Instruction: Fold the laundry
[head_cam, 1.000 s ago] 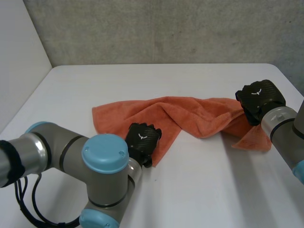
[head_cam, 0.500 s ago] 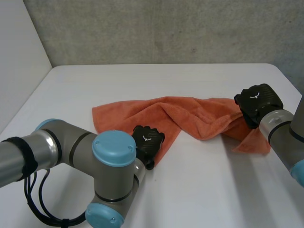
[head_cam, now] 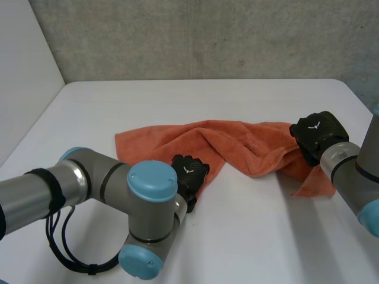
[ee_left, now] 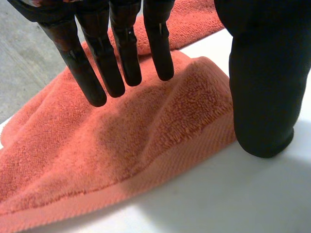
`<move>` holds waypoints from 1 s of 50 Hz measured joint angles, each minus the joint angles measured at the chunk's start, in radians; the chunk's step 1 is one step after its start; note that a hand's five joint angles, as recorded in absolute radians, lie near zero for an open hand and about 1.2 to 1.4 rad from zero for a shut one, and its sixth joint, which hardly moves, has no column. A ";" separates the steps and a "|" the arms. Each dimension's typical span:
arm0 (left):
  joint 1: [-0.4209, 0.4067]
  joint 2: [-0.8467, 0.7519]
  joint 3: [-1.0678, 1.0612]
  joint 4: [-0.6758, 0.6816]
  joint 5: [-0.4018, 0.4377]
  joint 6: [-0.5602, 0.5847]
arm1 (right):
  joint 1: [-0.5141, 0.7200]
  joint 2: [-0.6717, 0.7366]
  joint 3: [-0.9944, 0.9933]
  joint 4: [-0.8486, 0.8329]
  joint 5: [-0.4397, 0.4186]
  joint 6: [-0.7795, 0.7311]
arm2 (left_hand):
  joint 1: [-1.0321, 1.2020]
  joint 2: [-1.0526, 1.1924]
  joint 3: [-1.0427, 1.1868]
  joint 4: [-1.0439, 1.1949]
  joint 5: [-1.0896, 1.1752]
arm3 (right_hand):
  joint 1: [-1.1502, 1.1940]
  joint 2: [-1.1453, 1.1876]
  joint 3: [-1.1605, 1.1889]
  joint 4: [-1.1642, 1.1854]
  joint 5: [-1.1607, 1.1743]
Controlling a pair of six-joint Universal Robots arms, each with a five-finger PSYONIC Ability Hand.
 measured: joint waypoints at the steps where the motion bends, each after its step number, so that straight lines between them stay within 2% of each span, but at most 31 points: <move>1: 0.000 -0.001 0.003 0.000 0.000 0.000 | 0.000 0.000 0.000 0.000 0.000 0.000 | 0.002 0.004 0.003 0.004 0.000 | 0.000 0.000 0.000 0.000 0.000; 17: 0.004 0.002 0.058 0.002 0.006 0.001 | 0.005 0.020 0.000 0.000 0.000 -0.006 | 0.039 0.044 0.041 0.039 0.091 | 0.000 0.000 0.000 0.000 0.000; 21: 0.005 0.000 0.061 0.003 0.020 0.001 | 0.007 0.027 0.000 0.000 0.001 -0.007 | 0.141 0.131 0.129 0.128 0.180 | 0.000 0.000 0.000 0.000 0.000; 22: 0.005 -0.001 0.062 0.003 0.023 0.001 | 0.008 0.028 0.000 0.000 0.001 -0.008 | 0.244 0.240 0.236 0.234 0.289 | 0.000 0.000 0.000 0.000 0.000; 26: 0.007 0.001 0.059 0.004 0.029 0.002 | 0.007 0.032 -0.002 0.001 0.001 -0.008 | 0.336 0.349 0.348 0.331 0.382 | 0.000 0.000 0.000 0.000 0.000; 27: 0.011 0.013 0.052 0.006 0.023 0.007 | 0.004 0.033 -0.005 0.002 0.001 -0.009 | 0.495 0.495 0.481 0.482 0.534 | 0.000 0.000 0.000 0.000 0.000; 28: 0.014 0.025 0.046 0.008 0.017 0.012 | 0.002 0.032 -0.007 0.003 0.001 -0.009 | 0.560 0.597 0.590 0.594 0.633 | 0.000 0.000 0.000 0.000 0.000; 32: 0.035 0.086 0.014 0.015 -0.012 0.040 | -0.011 0.028 -0.015 0.012 0.001 -0.013 | 0.560 0.616 0.611 0.611 0.634 | 0.000 0.000 0.000 0.000 0.000; 37: 0.111 0.213 -0.077 0.019 -0.054 0.158 | -0.041 0.007 -0.030 0.056 0.000 -0.037 | 0.560 0.618 0.613 0.611 0.634 | 0.000 0.000 0.000 0.000 0.000; 42: 0.180 0.284 -0.175 0.019 -0.057 0.272 | -0.067 -0.024 -0.037 0.119 -0.004 -0.064 | 0.560 0.619 0.613 0.611 0.634 | 0.000 0.000 0.000 0.000 0.000; 50: 0.219 0.324 -0.282 0.029 -0.040 0.306 | -0.071 -0.032 -0.021 0.139 -0.005 -0.068 | 0.560 0.620 0.614 0.611 0.634 | 0.000 0.000 0.000 0.000 0.000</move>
